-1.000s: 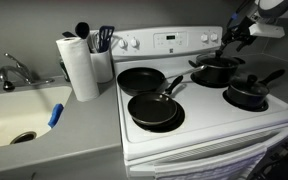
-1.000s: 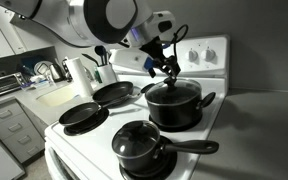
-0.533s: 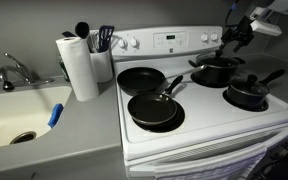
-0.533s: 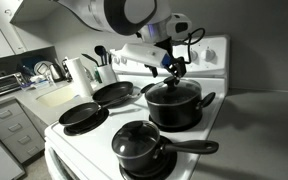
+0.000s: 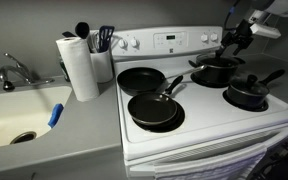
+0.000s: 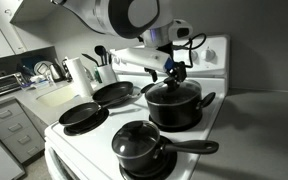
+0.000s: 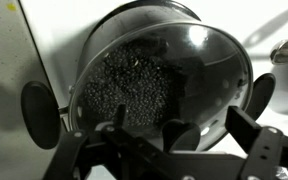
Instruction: Remove the lid from the big pot and put it on the stove
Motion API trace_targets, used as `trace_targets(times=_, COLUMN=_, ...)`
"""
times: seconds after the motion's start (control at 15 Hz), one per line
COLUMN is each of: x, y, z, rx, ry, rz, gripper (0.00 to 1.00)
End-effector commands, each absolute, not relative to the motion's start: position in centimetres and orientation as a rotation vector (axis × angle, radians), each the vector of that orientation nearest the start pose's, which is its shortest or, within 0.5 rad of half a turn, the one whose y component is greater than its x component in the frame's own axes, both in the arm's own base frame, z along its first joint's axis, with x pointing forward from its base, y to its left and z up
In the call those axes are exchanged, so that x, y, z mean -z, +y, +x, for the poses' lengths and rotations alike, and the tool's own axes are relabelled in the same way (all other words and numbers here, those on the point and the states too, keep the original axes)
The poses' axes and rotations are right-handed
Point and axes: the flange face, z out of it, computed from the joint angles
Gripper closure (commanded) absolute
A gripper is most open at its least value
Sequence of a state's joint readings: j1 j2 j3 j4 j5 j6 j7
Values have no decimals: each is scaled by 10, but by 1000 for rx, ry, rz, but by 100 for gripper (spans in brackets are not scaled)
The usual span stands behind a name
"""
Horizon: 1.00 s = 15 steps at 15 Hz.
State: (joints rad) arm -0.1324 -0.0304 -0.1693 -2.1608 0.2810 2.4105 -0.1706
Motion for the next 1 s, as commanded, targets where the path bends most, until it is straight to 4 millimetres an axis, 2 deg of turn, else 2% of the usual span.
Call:
trace_targets(times=0.0, x=-429, y=-158, z=541, rx=438, ry=421, rz=-2924, gripper=0)
trace_targets(times=0.4, x=-426, y=-142, z=572, rx=415, ry=308, rz=-3013, gripper=0)
trace_targets(times=0.67, x=-428, y=-145, z=589, rx=412, ry=248, rz=-3098, gripper=0)
trace_targets(times=0.8, x=-426, y=-149, z=597, rx=433, ry=246, rz=-3095, gripper=0)
trace_targets(times=0.93, x=-424, y=-142, z=607, rx=466, ry=275, rz=-3061, gripper=0)
